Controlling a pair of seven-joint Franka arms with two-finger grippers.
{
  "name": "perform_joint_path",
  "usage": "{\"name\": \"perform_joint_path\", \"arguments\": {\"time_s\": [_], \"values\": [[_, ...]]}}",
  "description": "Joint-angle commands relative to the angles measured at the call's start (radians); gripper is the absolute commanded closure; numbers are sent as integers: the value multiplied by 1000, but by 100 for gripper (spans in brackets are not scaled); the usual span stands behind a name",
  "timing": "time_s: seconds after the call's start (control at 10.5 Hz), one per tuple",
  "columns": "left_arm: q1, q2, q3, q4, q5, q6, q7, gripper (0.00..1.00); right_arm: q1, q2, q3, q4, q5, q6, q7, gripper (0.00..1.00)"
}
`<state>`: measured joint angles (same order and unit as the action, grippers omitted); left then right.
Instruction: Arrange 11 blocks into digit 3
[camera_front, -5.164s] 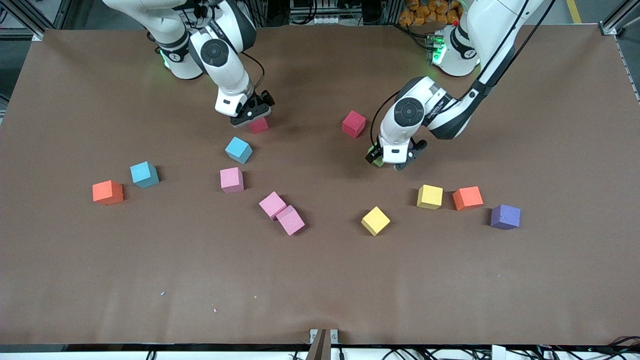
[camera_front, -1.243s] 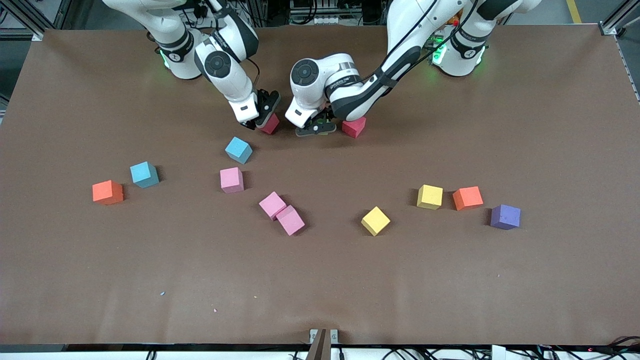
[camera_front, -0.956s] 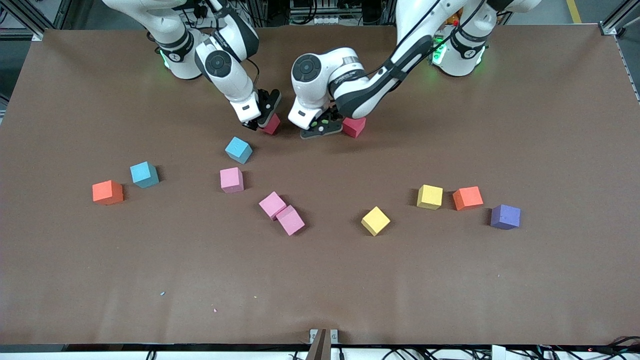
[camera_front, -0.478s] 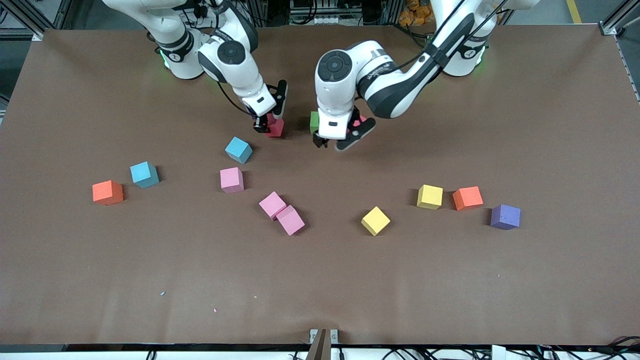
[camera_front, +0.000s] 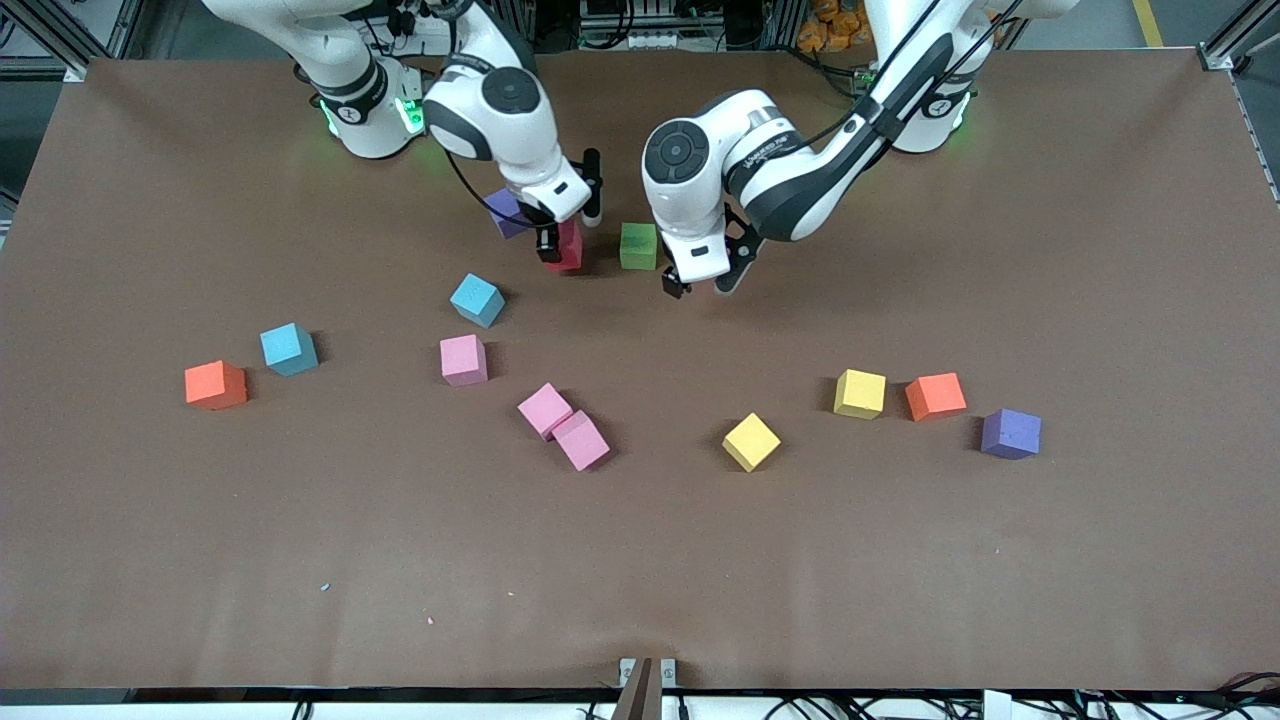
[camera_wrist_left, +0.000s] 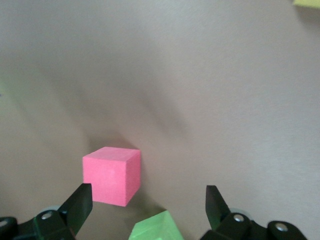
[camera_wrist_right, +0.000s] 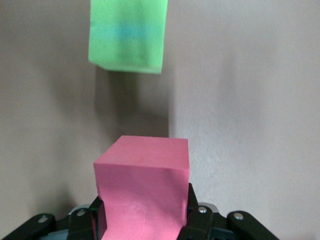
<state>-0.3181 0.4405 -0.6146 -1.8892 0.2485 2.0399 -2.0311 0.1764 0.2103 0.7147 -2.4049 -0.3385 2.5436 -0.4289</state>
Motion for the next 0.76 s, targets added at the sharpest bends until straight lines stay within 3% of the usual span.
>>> {"name": "perform_joint_path", "arguments": {"time_s": [0.0,0.19,0.48,0.67], "values": [[8,-51,-14,-80,-14,35,-12,0,35,124,0,82,-164,-42,196,100],[8,-66,-14,-181,-15,133,-12,0,38,158,0,105,-230,-63,240,100],[8,-69,-40,-238,-15,151,-12,0,67,224,0,216,-231,-181,252,100],[8,-68,-40,-271,-15,178,-12,0,75,238,0,222,-241,-183,256,100]]}}
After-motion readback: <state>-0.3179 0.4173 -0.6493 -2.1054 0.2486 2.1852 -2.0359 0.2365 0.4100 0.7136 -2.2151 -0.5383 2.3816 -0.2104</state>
